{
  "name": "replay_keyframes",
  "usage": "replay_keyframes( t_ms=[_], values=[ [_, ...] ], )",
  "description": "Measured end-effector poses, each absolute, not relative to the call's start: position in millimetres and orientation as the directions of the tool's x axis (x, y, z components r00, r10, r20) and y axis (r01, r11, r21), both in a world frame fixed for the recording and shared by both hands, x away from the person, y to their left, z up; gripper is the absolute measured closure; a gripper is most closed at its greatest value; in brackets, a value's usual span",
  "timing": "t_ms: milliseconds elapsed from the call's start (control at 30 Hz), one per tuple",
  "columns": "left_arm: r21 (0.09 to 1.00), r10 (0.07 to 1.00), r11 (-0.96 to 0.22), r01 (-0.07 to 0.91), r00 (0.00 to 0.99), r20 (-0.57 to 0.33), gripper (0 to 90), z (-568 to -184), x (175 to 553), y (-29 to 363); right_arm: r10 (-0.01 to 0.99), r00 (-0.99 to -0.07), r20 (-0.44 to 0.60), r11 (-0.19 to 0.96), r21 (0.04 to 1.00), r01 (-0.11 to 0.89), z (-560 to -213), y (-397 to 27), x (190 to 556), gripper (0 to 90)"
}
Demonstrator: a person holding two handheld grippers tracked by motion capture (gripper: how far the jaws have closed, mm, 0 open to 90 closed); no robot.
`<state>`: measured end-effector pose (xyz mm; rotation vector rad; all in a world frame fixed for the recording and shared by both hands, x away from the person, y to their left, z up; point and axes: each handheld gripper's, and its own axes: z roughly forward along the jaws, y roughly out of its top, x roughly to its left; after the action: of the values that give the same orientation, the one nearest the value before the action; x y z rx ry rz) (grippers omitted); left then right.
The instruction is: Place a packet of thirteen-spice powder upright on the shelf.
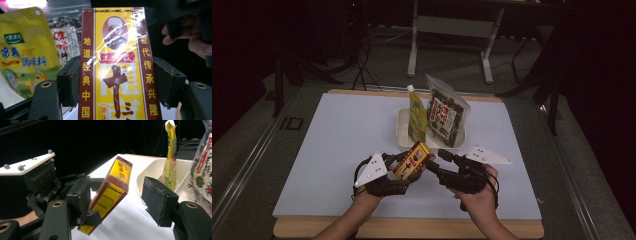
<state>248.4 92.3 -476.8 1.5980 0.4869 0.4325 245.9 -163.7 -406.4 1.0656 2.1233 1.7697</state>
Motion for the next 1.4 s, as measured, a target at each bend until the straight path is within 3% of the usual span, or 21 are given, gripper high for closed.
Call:
replay_keyframes(
  t_ms=[300,533,633,933,1167,1400],
  values=[
    [0.999,0.559,-0.036,-0.014,0.828,0.032,32.0,-478.2,246.3,91.8,0.594,-0.706,0.385,-0.019,0.884,0.467,-404.8,-156.4,249.4,59.6],
    [0.998,0.584,-0.049,-0.025,0.81,0.049,31.6,-478.9,245.7,90.9,0.564,-0.66,0.496,-0.077,0.827,0.557,-403.9,-155.4,252.8,66.0],
    [0.997,0.596,-0.068,-0.032,0.8,0.066,31.5,-478.5,244.7,89.6,0.57,-0.656,0.495,-0.077,0.827,0.556,-403.7,-154.2,251.9,67.2],
    [0.995,0.635,-0.102,-0.021,0.768,0.082,28.6,-476.5,244.3,88.5,0.624,-0.672,0.399,-0.03,0.871,0.49,-401.0,-143.0,247.8,68.1],
    [0.989,0.674,-0.085,0.121,0.738,-0.033,7.3,-475.3,249.9,93.6,0.684,-0.7,0.204,0.08,0.933,0.35,-398.1,-126.7,239.0,68.1],
    [0.985,0.709,-0.075,0.154,0.703,-0.056,2.6,-480.1,250.3,108.7,0.727,-0.668,0.161,0.082,0.945,0.316,-396.3,-118.1,248.1,68.1]
  ],
)
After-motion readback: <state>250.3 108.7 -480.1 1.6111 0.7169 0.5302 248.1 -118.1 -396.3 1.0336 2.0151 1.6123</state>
